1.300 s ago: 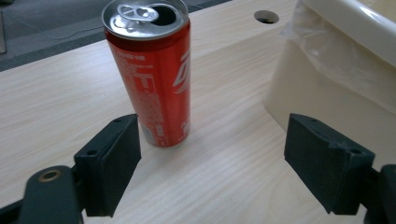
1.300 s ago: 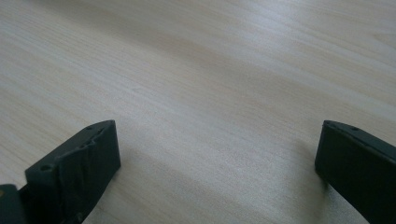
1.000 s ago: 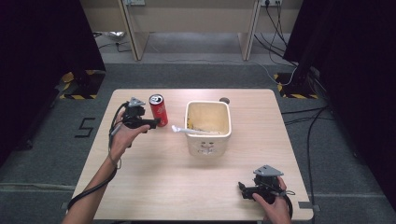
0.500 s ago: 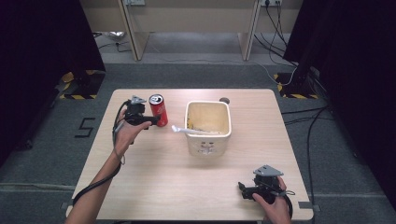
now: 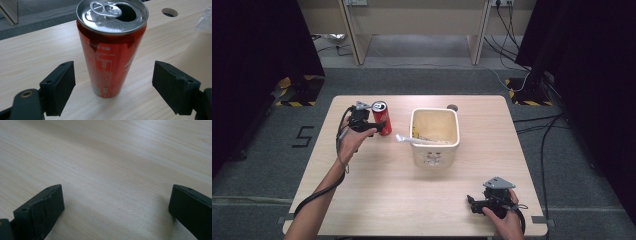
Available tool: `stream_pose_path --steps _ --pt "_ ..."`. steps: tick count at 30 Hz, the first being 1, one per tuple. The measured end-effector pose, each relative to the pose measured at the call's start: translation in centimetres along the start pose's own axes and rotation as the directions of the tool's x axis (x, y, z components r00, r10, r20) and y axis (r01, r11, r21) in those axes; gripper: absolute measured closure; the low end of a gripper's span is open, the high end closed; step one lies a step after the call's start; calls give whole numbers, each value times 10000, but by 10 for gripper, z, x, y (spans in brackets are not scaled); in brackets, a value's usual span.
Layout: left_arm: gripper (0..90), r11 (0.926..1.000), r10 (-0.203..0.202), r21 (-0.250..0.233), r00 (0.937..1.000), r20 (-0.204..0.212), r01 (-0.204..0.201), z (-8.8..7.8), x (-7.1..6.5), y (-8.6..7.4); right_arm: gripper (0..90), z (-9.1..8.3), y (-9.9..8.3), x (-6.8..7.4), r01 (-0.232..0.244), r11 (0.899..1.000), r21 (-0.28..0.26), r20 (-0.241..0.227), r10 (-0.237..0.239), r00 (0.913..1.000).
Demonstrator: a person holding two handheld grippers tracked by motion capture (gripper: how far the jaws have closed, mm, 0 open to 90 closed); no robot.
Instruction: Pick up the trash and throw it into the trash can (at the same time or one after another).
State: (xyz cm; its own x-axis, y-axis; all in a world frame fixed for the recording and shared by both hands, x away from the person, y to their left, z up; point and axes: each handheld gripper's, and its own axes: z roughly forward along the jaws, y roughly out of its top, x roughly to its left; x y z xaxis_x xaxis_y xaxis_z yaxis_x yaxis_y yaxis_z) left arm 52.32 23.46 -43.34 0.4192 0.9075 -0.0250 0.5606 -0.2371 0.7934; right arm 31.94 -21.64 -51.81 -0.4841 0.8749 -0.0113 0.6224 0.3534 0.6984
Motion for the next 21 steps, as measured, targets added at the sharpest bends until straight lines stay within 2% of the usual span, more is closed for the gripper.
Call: stream_pose_path --steps 16,21 --pt "182 9992 -371 -176 9991 -204 368 16 3 3 3 0 0 0 28 10000 -8 -25 -28 10000" --pt "187 9990 -374 -269 9991 -218 368 18 1 5 3 0 0 0 28 10000 -6 -27 -28 10000"
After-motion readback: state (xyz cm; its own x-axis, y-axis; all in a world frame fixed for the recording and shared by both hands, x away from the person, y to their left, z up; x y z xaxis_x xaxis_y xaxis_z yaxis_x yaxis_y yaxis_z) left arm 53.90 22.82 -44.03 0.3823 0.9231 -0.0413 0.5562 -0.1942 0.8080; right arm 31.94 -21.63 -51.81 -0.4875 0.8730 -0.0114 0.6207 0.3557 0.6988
